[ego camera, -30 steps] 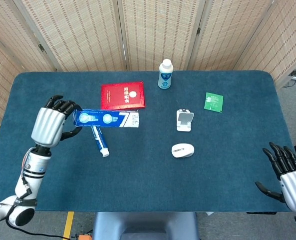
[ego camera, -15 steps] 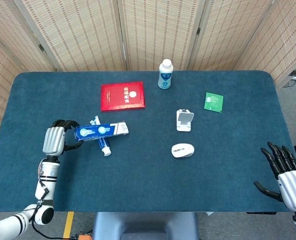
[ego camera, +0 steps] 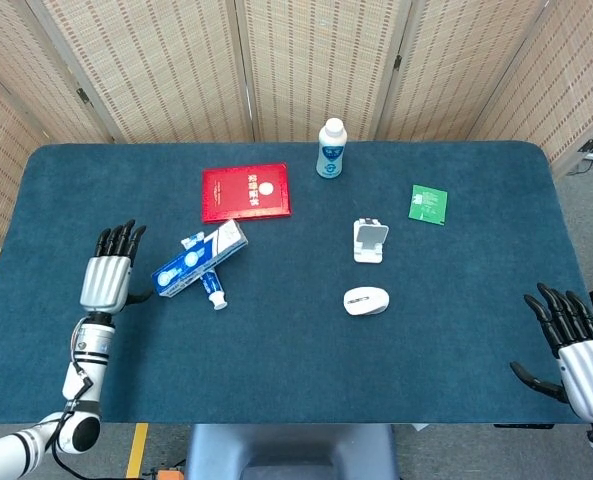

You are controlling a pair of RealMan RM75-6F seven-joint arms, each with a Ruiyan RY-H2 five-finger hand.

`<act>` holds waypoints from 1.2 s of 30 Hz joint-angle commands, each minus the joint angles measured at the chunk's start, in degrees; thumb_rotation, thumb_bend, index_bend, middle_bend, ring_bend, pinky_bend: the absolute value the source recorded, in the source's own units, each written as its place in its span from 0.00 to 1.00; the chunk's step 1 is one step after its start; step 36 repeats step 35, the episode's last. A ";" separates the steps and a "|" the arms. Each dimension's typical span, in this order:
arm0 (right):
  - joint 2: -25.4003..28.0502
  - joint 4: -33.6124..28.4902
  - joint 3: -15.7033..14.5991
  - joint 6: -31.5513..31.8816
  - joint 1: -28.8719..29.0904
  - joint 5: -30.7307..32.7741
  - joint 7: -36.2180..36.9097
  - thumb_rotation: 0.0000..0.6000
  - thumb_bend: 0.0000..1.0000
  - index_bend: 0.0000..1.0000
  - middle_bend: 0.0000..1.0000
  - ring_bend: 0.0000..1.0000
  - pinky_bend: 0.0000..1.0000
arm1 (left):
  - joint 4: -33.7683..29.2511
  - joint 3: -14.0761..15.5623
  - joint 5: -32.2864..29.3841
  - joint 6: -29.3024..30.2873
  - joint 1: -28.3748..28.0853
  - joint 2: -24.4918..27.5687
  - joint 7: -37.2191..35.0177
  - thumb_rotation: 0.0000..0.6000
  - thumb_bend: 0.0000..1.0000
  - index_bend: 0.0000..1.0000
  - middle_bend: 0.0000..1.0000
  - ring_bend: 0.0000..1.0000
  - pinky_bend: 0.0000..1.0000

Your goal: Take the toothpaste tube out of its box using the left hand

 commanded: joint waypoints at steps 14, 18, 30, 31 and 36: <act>-0.57 -1.95 0.89 -3.06 0.42 3.60 -4.18 1.00 0.23 0.00 0.00 0.00 0.00 | -12.74 13.39 15.93 17.06 17.36 17.56 -1.10 1.00 0.13 0.03 0.03 0.00 0.00; -0.58 -2.65 0.81 -4.87 0.93 4.32 -6.23 1.00 0.23 0.00 0.00 0.00 0.00 | -14.36 17.18 17.27 15.49 20.38 20.51 -9.92 1.00 0.13 0.03 0.00 0.00 0.00; -1.81 -4.34 1.93 -9.07 2.30 8.47 -11.47 1.00 0.23 0.00 0.00 0.00 0.00 | -7.80 15.61 17.74 20.56 26.15 20.31 -18.36 1.00 0.13 0.02 0.00 0.00 0.00; -1.89 -4.45 1.93 -9.03 2.30 8.47 -11.73 1.00 0.23 0.00 0.00 0.00 0.00 | -7.74 15.49 17.73 20.59 26.30 20.14 -17.54 1.00 0.13 0.02 0.00 0.00 0.00; -2.11 -4.45 1.98 -9.31 2.42 8.70 -12.09 1.00 0.23 0.00 0.00 0.00 0.00 | -7.77 14.79 18.52 21.19 26.78 19.45 -15.53 1.00 0.13 0.02 0.00 0.00 0.00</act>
